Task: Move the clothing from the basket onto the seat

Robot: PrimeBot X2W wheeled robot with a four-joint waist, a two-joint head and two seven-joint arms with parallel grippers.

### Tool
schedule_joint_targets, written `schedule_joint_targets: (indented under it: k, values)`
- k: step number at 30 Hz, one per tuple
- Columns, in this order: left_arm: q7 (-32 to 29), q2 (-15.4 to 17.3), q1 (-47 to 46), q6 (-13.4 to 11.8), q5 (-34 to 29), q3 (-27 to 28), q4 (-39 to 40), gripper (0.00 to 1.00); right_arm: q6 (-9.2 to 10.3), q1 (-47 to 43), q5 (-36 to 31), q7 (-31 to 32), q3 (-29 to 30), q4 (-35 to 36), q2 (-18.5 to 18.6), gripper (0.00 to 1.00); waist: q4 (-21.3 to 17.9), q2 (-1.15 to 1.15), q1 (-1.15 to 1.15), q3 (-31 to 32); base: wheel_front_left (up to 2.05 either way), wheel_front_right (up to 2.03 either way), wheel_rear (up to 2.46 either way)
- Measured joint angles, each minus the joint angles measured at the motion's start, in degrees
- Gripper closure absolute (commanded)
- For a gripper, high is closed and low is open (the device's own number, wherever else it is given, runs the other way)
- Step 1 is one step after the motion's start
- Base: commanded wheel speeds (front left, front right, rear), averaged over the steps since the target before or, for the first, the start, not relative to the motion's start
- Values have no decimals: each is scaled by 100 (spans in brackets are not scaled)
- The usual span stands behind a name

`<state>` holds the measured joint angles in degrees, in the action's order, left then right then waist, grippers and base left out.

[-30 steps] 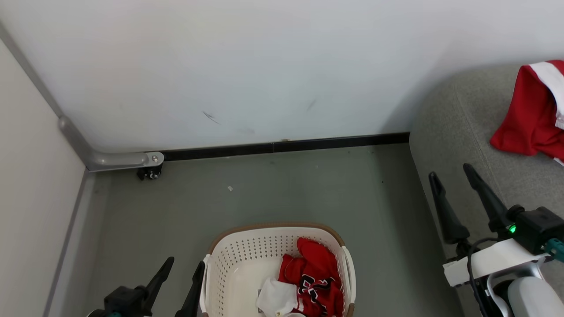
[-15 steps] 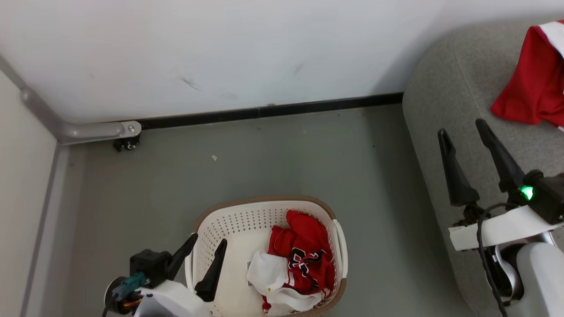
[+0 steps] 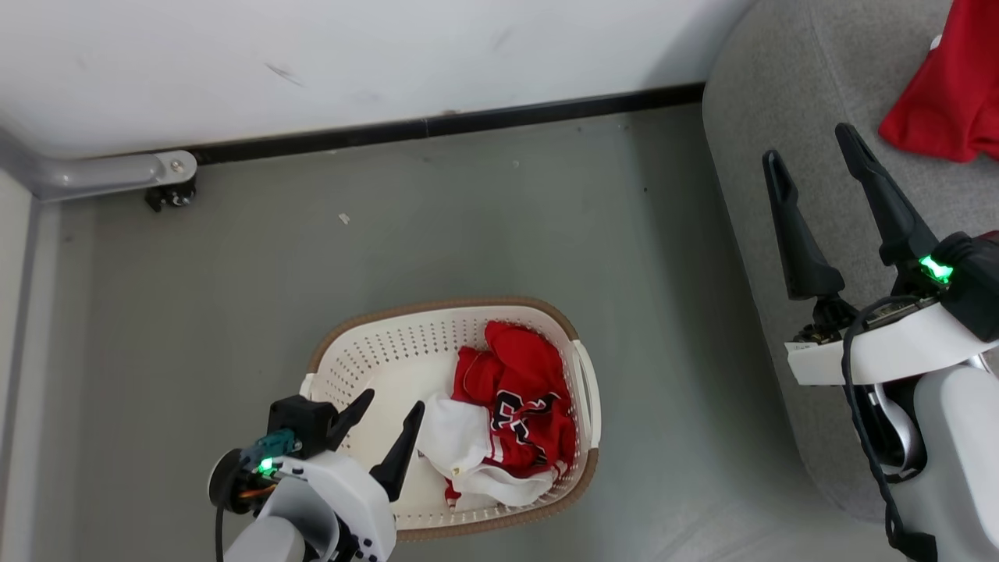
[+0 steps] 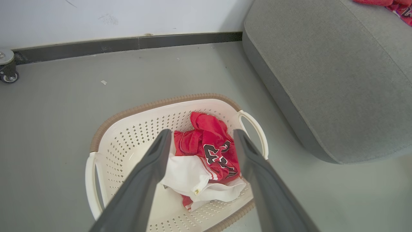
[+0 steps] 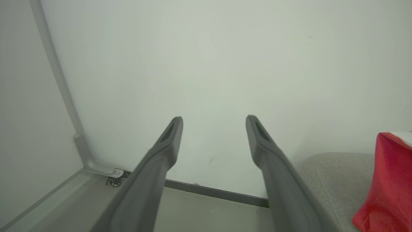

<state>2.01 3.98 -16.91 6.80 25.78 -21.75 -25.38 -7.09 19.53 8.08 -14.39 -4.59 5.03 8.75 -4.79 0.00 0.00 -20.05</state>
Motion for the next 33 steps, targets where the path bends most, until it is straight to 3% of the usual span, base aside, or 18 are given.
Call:
schedule_joint_targets:
  k: [15,33]
  values:
    - [-708,-68,-848,41,40,-326,-813,0,0,617,51,-7,-134,45,-46,0,-218,0,0,-820,0,0,0]
    - [-1136,-171,-1827,41,266,-511,-1337,0,0,1417,94,-9,-438,142,-215,0,-513,0,0,-1777,0,0,0]
